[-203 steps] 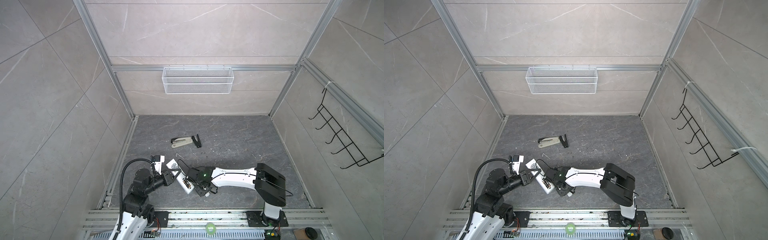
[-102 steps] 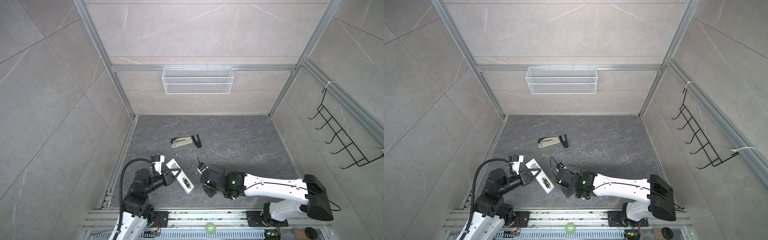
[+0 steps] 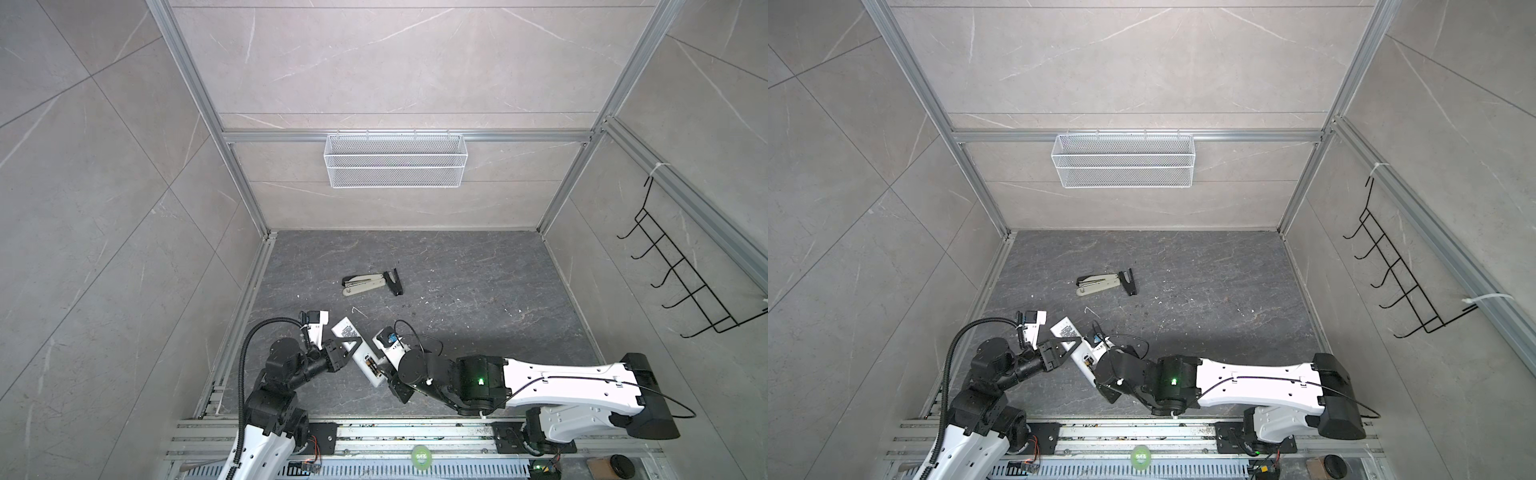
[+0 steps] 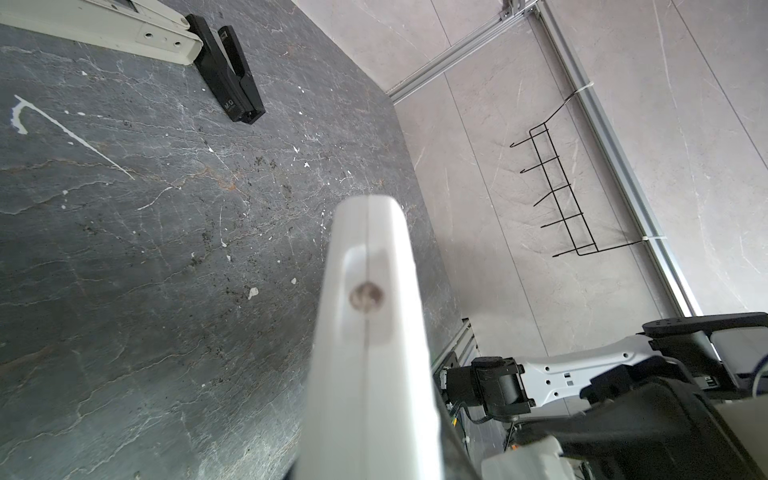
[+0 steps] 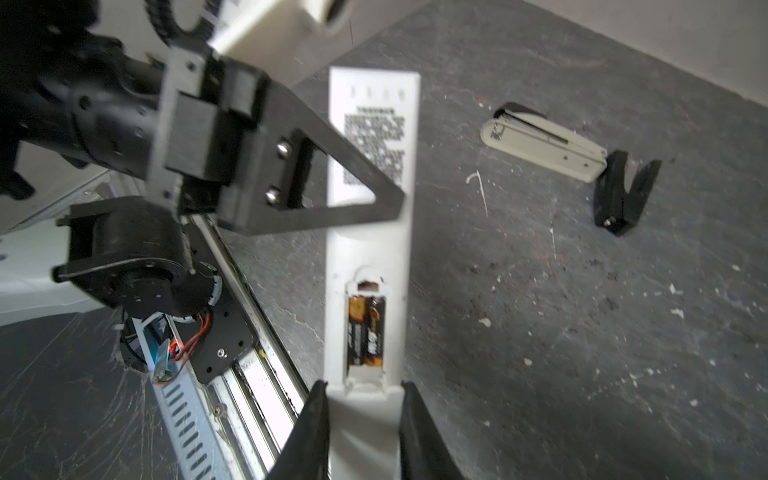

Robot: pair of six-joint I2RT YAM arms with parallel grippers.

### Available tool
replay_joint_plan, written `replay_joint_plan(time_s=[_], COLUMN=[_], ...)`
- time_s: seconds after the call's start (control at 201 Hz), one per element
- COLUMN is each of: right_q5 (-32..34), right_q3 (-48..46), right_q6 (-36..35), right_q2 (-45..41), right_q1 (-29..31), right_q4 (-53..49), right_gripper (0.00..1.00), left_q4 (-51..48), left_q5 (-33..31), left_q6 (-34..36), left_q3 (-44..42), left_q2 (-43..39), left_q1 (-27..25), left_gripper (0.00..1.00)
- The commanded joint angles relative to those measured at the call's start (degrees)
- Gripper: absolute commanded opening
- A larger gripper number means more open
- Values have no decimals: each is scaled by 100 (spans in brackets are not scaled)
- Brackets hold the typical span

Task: Load the batteries into the remote control
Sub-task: 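Move the right gripper with the cover over the remote's battery compartment, then lower the cover onto the compartment and slide it shut with the right gripper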

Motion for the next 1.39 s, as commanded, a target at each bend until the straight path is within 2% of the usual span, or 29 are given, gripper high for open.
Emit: replay_joint_plan(time_s=[0.0, 0.622, 1.389], right_q5=[377, 492, 606], right_q3=[256, 319, 131], right_q6=[-204, -297, -142], right_q2=[201, 733, 735], right_q1=[86, 117, 117], right_q4=[335, 637, 388], right_gripper=[12, 13, 12], left_q4=[212, 289, 509], left_q5=[87, 239, 409], left_q6=[149, 61, -41], left_q3=[218, 201, 156], left_q2=[-63, -191, -297], left_q1=[6, 10, 9], left_gripper=[0, 0, 0])
